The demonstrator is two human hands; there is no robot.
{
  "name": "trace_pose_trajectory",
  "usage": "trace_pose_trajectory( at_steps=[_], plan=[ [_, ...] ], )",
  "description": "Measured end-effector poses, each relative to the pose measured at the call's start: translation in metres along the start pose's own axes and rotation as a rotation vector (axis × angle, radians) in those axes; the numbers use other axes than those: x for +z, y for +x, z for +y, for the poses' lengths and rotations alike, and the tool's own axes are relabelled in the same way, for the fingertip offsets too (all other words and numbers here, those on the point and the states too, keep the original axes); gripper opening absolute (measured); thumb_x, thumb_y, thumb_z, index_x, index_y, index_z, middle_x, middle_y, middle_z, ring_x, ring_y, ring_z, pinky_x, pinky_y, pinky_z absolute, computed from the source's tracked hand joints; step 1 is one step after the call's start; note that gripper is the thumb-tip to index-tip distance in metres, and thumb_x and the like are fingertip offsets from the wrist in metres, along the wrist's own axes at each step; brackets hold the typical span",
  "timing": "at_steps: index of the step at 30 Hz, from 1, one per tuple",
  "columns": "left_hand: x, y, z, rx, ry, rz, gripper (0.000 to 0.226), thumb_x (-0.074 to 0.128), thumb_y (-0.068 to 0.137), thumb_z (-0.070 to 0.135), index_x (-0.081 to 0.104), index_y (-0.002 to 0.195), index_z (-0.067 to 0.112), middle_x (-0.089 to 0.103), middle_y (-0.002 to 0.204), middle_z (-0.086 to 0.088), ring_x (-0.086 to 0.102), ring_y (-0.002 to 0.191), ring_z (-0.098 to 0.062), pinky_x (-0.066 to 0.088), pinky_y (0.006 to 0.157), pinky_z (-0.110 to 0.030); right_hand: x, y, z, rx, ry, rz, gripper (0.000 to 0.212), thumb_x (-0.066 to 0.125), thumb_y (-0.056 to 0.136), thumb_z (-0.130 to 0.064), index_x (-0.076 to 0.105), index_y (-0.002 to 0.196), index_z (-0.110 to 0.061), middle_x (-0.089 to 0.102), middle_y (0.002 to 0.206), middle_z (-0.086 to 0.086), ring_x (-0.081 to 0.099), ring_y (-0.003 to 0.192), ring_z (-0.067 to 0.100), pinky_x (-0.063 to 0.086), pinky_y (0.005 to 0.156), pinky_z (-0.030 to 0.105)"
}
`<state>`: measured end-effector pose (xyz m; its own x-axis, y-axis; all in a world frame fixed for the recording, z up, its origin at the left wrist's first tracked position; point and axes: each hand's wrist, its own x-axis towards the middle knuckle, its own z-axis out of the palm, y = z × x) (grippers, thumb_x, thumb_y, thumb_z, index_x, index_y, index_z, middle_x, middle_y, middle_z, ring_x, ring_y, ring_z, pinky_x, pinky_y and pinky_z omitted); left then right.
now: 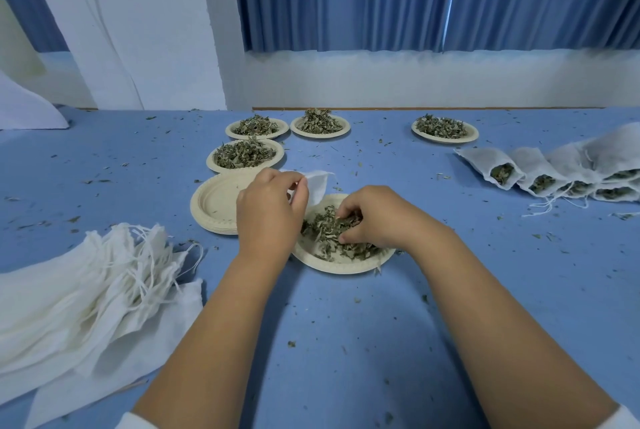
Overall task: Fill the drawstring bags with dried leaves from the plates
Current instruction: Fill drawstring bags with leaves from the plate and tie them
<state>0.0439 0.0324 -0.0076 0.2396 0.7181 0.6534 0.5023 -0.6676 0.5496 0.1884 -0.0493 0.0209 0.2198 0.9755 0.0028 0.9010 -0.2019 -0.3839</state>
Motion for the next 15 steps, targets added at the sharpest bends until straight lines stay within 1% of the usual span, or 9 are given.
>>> trace_pose_trajectory(
  at_steps=[2,4,6,8,10,13,15],
  plan=[
    [0.001,0.001,-0.002,-0.041,-0.013,-0.019,0.018,0.06,0.095,0.024,0.075,0.096,0.015,0.063,0.093,-0.001,0.06,0.074,-0.018,0.044,0.071,-0.031,-0.001,0.001,0.002,-0.015,0.026,0.047,0.033,0.078,0.08,-0.029,0.069,0.11,-0.022,0.057,0.102,-0.007,0.051,0.091,0.011,0.041,0.073,0.024],
    [0.0,0.002,-0.002,-0.1,-0.046,-0.033,0.017,0.06,0.095,0.025,0.075,0.095,0.017,0.064,0.094,0.0,0.056,0.075,-0.012,0.038,0.07,-0.024,-0.005,0.003,0.004,-0.023,0.112,0.143,0.027,0.078,0.08,-0.03,0.07,0.104,-0.023,0.059,0.099,-0.007,0.053,0.09,0.009,0.039,0.068,0.02],
    [0.0,0.004,-0.001,-0.141,-0.082,-0.042,0.016,0.06,0.095,0.022,0.075,0.094,0.016,0.067,0.093,0.0,0.057,0.078,-0.012,0.038,0.071,-0.024,-0.008,0.003,0.006,-0.025,0.203,0.221,0.02,0.077,0.08,-0.027,0.071,0.099,-0.024,0.06,0.092,-0.01,0.053,0.085,0.006,0.036,0.063,0.012],
    [-0.002,0.005,-0.001,-0.168,-0.101,-0.061,0.016,0.06,0.093,0.019,0.075,0.09,0.015,0.07,0.09,0.0,0.061,0.083,-0.015,0.044,0.074,-0.028,-0.01,0.004,0.007,-0.019,0.266,0.263,0.019,0.076,0.08,-0.025,0.071,0.098,-0.023,0.06,0.089,-0.013,0.052,0.084,0.004,0.034,0.063,0.01],
    [-0.003,0.006,0.001,-0.197,-0.121,-0.087,0.017,0.06,0.091,0.017,0.075,0.086,0.015,0.071,0.084,0.001,0.064,0.082,-0.016,0.049,0.075,-0.031,-0.01,0.005,0.007,-0.009,0.343,0.305,0.021,0.077,0.08,-0.025,0.072,0.1,-0.019,0.063,0.09,-0.011,0.055,0.086,0.007,0.04,0.071,0.017],
    [-0.005,0.006,0.004,-0.249,-0.183,-0.111,0.017,0.061,0.091,0.016,0.075,0.082,0.016,0.072,0.079,0.005,0.066,0.08,-0.014,0.052,0.075,-0.031,-0.011,0.005,0.002,0.011,0.533,0.368,0.025,0.079,0.079,-0.024,0.074,0.101,-0.013,0.07,0.094,0.0,0.065,0.089,0.016,0.053,0.084,0.031],
    [-0.006,0.006,0.006,-0.274,-0.223,-0.116,0.016,0.062,0.091,0.017,0.074,0.08,0.02,0.07,0.076,0.01,0.066,0.079,-0.012,0.052,0.076,-0.028,-0.012,0.005,0.0,0.03,0.667,0.416,0.028,0.079,0.079,-0.021,0.073,0.104,-0.011,0.071,0.099,0.004,0.066,0.093,0.018,0.054,0.089,0.035]
  ],
)
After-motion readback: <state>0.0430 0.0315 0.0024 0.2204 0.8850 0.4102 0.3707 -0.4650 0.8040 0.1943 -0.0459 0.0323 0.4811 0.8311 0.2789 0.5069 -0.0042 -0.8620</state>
